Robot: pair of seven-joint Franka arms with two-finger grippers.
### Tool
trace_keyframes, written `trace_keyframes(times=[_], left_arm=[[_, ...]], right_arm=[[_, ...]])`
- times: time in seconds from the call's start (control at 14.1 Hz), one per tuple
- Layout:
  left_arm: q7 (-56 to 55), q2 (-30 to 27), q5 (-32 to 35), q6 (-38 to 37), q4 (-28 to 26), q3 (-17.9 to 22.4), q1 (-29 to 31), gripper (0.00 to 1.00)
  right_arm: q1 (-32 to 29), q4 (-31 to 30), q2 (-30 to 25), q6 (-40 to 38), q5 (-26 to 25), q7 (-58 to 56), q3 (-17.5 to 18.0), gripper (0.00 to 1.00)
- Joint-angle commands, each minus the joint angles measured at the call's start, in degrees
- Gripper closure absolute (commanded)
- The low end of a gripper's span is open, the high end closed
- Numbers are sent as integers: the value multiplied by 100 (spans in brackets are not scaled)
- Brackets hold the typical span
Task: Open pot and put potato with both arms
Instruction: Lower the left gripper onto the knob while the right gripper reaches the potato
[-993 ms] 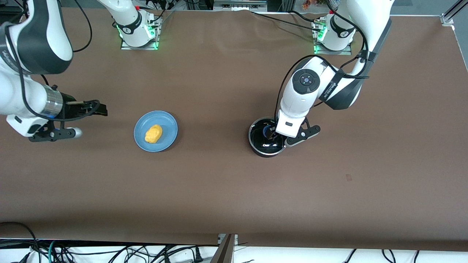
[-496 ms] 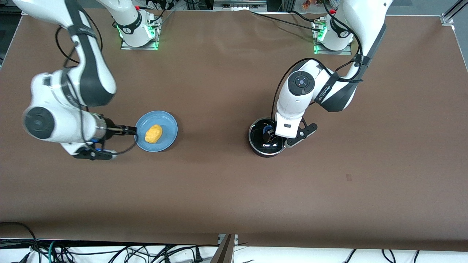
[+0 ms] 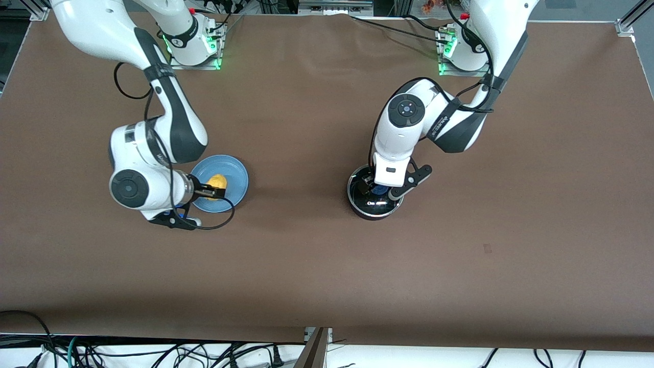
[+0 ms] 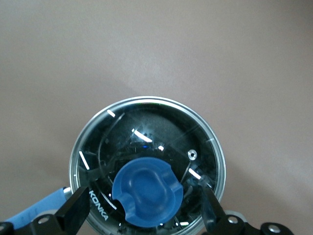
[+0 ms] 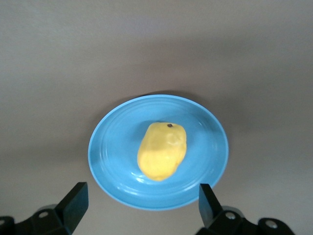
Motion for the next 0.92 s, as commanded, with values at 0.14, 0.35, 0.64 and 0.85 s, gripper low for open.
trace_keyframes(times=[0.14, 0.35, 0.64, 0.85], left_arm=[[-265, 183, 179, 25, 75, 29, -38, 0], [-467, 236, 180, 192, 67, 38, -29, 0], [-538, 280, 180, 201, 75, 47, -38, 0], [-547, 306, 311, 201, 75, 47, -38, 0]], right_arm=[[26, -565, -99, 436, -54, 205, -37, 0], [35, -689, -12, 621, -63, 809, -45, 0], [35, -768, 208, 761, -54, 1119, -45, 0], [70, -856, 226, 920, -63, 1347, -45, 0]])
